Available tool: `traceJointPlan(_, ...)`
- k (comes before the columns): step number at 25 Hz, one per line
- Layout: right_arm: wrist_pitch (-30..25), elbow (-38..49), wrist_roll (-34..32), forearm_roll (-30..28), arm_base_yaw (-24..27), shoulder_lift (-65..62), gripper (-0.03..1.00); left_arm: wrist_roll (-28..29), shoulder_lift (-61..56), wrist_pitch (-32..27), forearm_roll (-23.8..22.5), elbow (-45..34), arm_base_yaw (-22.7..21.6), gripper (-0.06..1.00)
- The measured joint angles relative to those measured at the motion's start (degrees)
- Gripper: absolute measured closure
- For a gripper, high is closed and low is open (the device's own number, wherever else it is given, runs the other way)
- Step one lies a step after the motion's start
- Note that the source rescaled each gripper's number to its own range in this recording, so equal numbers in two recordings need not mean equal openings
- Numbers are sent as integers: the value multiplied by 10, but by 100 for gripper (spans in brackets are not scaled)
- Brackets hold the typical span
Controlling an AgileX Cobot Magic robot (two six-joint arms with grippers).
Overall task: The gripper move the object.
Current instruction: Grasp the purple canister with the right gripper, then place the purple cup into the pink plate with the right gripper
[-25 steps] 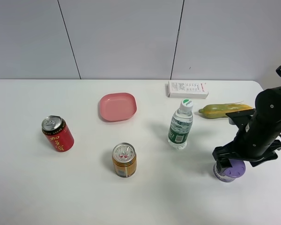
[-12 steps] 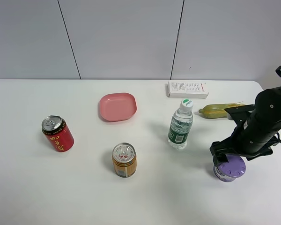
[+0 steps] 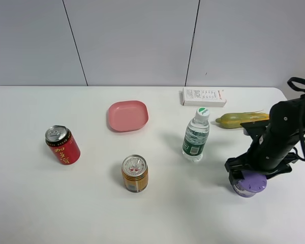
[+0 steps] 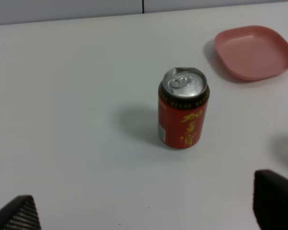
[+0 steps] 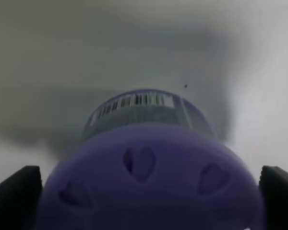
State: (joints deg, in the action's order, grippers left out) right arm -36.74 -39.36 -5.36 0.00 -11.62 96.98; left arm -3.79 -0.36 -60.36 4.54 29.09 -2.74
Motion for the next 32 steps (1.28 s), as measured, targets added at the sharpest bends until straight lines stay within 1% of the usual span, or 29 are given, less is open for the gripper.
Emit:
traceJointPlan(3,2,0,0,3,0,32,4,0,0,0,0,0,0,-6)
traceJointPlan(4,2,0,0,3,0,38,6,0,0,0,0,0,0,-6)
traceJointPlan(5,2,0,1,3,0,42,16,0,0,0,0,0,0,-6)
traceJointPlan(6,2,0,1,3,0,44,33,0,0,0,0,0,0,-6)
traceJointPlan(7,0,0,1,3,0,44,67,0,0,0,0,0,0,-6)
traceJointPlan(8,-1,0,2,3,0,44,97,0,0,0,0,0,0,-6)
traceJointPlan(12,-7,0,2,3,0,45,96,0,0,0,0,0,0,-6)
traceJointPlan(14,-24,0,7,3,0,44,96,0,0,0,0,0,0,-6)
traceJointPlan(16,-60,-7,11,4,0,36,96,0,0,0,0,0,0,-6)
traceJointPlan(19,-133,-36,19,4,0,1,96,0,0,0,0,0,0,-6)
traceJointPlan(20,-155,-51,26,4,0,-19,96,0,0,0,0,0,0,-6)
traceJointPlan(22,-219,-90,39,8,0,-60,96,0,0,0,0,0,0,-6)
traceJointPlan(24,-283,-135,60,26,0,-108,96,0,0,0,0,0,0,-6)
traceJointPlan(25,-306,-163,73,41,0,-132,96,0,0,0,0,0,0,-6)
traceJointPlan(26,-316,-191,82,59,-1,-153,96,0,0,0,0,0,0,-6)
traceJointPlan(28,-319,-245,91,88,-13,-196,96,0,0,0,0,0,0,-6)
traceJointPlan(32,-325,-360,94,124,-62,-239,96,0,0,0,0,0,0,-6)
